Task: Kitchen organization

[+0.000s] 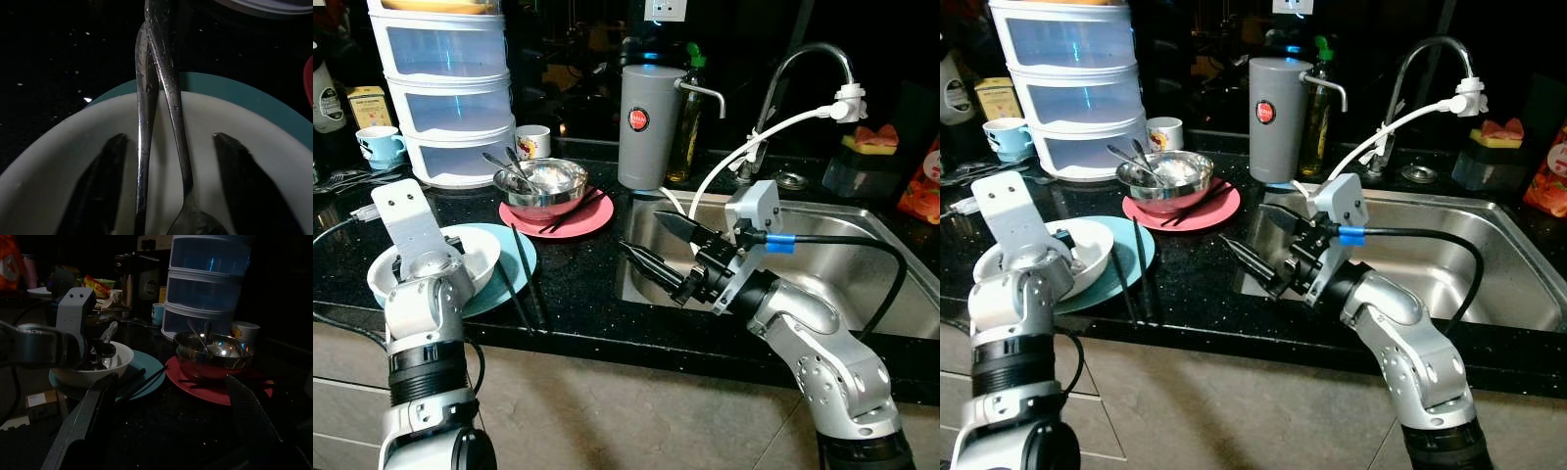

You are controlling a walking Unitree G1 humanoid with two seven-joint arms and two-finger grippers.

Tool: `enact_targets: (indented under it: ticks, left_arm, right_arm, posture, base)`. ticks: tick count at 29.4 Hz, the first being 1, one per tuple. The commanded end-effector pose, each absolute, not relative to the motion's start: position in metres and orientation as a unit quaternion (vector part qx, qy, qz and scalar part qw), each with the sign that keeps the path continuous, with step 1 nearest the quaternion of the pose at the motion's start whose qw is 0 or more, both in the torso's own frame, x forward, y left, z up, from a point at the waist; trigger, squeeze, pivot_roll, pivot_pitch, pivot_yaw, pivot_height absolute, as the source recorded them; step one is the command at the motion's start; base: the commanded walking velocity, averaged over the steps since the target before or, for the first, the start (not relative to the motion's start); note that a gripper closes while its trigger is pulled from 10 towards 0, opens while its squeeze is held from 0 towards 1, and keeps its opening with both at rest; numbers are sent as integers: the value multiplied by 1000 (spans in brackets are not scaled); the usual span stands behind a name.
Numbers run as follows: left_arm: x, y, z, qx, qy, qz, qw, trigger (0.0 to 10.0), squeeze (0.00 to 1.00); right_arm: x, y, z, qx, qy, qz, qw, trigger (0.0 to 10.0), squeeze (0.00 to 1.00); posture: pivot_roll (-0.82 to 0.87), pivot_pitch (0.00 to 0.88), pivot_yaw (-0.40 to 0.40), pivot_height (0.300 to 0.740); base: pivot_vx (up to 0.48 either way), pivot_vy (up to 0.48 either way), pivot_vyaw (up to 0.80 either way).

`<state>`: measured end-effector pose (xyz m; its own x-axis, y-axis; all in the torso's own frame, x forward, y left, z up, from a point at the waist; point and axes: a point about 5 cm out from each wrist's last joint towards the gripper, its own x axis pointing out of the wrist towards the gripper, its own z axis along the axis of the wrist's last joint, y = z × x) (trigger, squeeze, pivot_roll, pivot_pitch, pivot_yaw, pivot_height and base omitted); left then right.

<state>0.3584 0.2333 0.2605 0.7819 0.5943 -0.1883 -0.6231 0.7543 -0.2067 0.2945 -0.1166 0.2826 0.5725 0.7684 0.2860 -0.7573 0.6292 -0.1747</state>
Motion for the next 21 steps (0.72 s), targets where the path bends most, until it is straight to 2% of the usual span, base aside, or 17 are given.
enact_targets:
  ticks: [1, 3, 21]
  left_arm:
    - [360, 236, 260, -133, 58, 328, 933, 275, 0]
    - [361, 237, 261, -132, 55, 326, 934, 0, 0]
    - [361, 236, 261, -120, 39, 319, 939, 0, 0]
  right_arm:
    - [291, -116, 285, -16, -179, 436, 882, 10000, 0]
    - [291, -115, 286, -16, -179, 436, 882, 10000, 0]
    - [291, -116, 287, -18, -182, 436, 881, 10000, 0]
  posture:
    - [91, 71, -22, 740]
    - [92, 69, -23, 740]
    - [90, 56, -26, 740]
  base:
    - [0, 0, 0]
    - [0, 0, 0]
    - [0, 0, 0]
